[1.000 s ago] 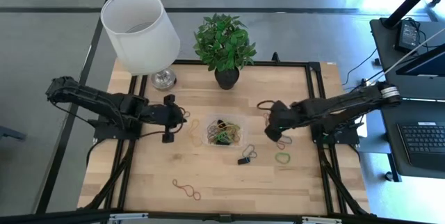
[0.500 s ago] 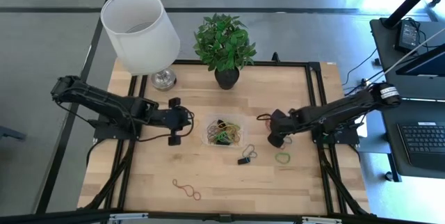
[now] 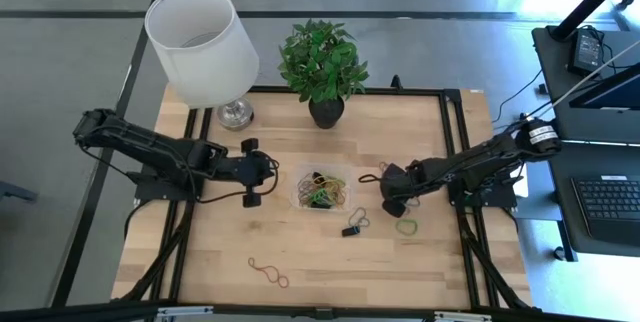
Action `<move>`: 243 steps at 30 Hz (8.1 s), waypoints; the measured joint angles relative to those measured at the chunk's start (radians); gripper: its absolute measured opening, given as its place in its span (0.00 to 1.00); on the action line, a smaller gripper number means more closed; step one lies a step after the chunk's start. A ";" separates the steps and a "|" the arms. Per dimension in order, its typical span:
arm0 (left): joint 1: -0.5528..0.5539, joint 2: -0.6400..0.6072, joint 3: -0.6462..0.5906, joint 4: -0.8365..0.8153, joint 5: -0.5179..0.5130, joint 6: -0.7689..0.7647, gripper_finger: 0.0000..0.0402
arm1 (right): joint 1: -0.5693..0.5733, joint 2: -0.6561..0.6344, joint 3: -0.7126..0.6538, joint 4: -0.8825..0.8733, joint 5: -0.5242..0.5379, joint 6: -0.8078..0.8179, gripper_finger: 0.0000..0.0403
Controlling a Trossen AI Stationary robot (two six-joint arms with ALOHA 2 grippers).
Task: Pick and place rubber bands into bin
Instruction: Put the middle red rubber band into the transparent container, then put the left red rubber band into the transparent container
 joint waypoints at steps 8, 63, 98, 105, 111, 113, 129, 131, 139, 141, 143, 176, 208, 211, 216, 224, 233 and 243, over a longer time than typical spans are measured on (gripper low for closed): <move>0.000 0.000 0.000 -0.001 -0.007 0.045 0.01 | 0.001 -0.108 0.094 -0.117 -0.030 -0.001 0.01; 0.007 0.000 0.000 0.000 -0.013 0.055 0.01 | 0.038 -0.234 0.075 -0.608 0.179 0.348 0.04; 0.007 0.000 0.000 0.001 -0.014 0.051 0.01 | -0.304 -0.234 0.089 -0.225 -0.020 -0.482 0.32; 0.007 0.000 0.000 0.001 -0.015 0.050 0.01 | -0.355 -0.191 0.089 -0.209 -0.076 -0.573 0.32; 0.008 0.000 0.000 0.004 -0.027 0.031 0.01 | -0.354 -0.059 0.089 -0.209 -0.076 -0.571 0.32; 0.008 0.000 0.000 0.004 -0.032 0.023 0.01 | -0.355 -0.014 0.089 -0.208 -0.076 -0.571 0.32; 0.008 0.000 0.000 0.003 -0.032 0.008 0.01 | -0.361 0.034 0.139 -0.130 -0.037 -0.576 0.32; 0.007 0.000 0.000 0.003 -0.032 0.008 0.01 | -0.373 0.036 0.139 -0.125 -0.036 -0.584 0.32; 0.007 0.000 0.000 0.002 -0.032 0.007 0.01 | -0.396 0.102 0.139 -0.125 -0.038 -0.634 0.32; 0.007 0.000 0.000 0.003 -0.032 -0.002 0.01 | -0.394 0.120 0.143 -0.121 -0.040 -0.651 0.32; 0.008 0.000 0.000 0.003 -0.032 -0.004 0.01 | -0.396 0.139 0.144 -0.130 -0.047 -0.650 0.32; 0.008 0.000 0.000 0.001 -0.021 0.000 0.01 | -0.396 -0.117 0.333 -0.402 -0.027 -0.515 0.00; 0.007 0.000 0.000 0.001 -0.021 0.000 0.01 | -0.154 -0.110 0.732 -0.378 0.102 -0.358 0.00; 0.007 0.000 0.000 0.000 -0.021 0.000 0.01 | -0.114 -0.056 0.732 -0.289 0.102 -0.357 0.00; 0.007 0.000 0.000 0.000 -0.021 0.012 0.01 | -0.055 0.053 0.732 -0.123 0.101 -0.357 0.00; 0.007 0.000 0.000 -0.001 -0.021 0.144 0.01 | -0.009 0.224 0.732 0.089 0.101 -0.331 0.00; 0.007 0.000 0.000 -0.001 -0.021 0.228 0.01 | -0.011 0.427 0.732 0.120 0.101 -0.195 0.00; 0.007 0.000 0.000 0.000 -0.034 0.229 0.01 | -0.014 0.494 0.731 0.124 0.075 -0.151 0.07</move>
